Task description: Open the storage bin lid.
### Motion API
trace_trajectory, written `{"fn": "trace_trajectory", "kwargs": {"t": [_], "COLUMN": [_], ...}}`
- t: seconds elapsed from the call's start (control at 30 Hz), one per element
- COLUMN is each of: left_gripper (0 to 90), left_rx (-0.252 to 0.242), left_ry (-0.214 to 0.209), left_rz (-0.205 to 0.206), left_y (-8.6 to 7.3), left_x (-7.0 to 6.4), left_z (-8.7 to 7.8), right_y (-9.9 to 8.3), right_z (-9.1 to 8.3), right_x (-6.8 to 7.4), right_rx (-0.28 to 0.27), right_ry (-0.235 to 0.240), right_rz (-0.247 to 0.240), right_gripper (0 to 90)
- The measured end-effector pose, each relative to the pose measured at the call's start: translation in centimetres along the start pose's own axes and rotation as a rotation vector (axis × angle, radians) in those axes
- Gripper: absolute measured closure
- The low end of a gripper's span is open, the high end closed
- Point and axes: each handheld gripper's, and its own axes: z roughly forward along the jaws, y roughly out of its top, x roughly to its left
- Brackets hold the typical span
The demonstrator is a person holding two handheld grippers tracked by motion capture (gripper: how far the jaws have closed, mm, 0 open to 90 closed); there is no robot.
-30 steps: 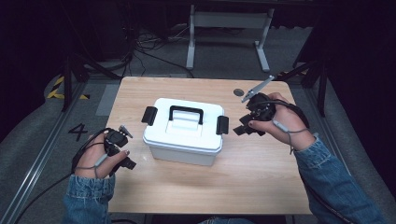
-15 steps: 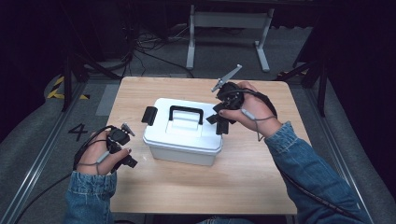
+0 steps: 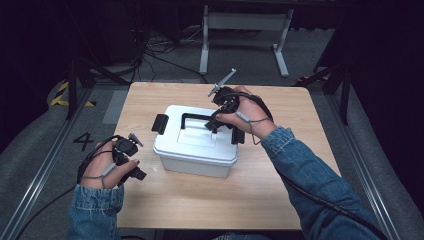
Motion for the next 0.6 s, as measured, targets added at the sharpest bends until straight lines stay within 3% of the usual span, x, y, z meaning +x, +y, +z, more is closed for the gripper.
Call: {"fn": "trace_trajectory", "kwargs": {"t": [0.17, 0.23, 0.3, 0.47, 0.6], "left_gripper": [21.5, 21.5, 21.5, 21.4, 21.4], "left_rx": [0.002, 0.004, 0.006, 0.002, 0.004], "left_ry": [0.007, 0.002, 0.001, 0.002, 0.003], "left_rz": [0.007, 0.004, 0.0, -0.007, 0.001], "left_y": [0.2, 0.1, 0.1, 0.1, 0.1], "left_x": [0.0, -0.1, 0.0, -0.1, 0.0], "left_z": [0.1, 0.2, 0.2, 0.2, 0.2], "right_y": [0.2, 0.3, 0.4, 0.5, 0.5], "right_z": [0.8, 0.8, 0.7, 0.5, 0.3], "right_x": [0.2, 0.4, 0.7, 1.0, 1.6], "right_rx": [-0.002, -0.003, 0.013, 0.028, 0.045], "right_ry": [0.004, -0.004, -0.047, -0.022, -0.01], "right_rz": [-0.021, -0.044, -0.086, -0.117, -0.179], "right_gripper": [54.0, 64.6, 76.1, 78.9, 81.8]}}
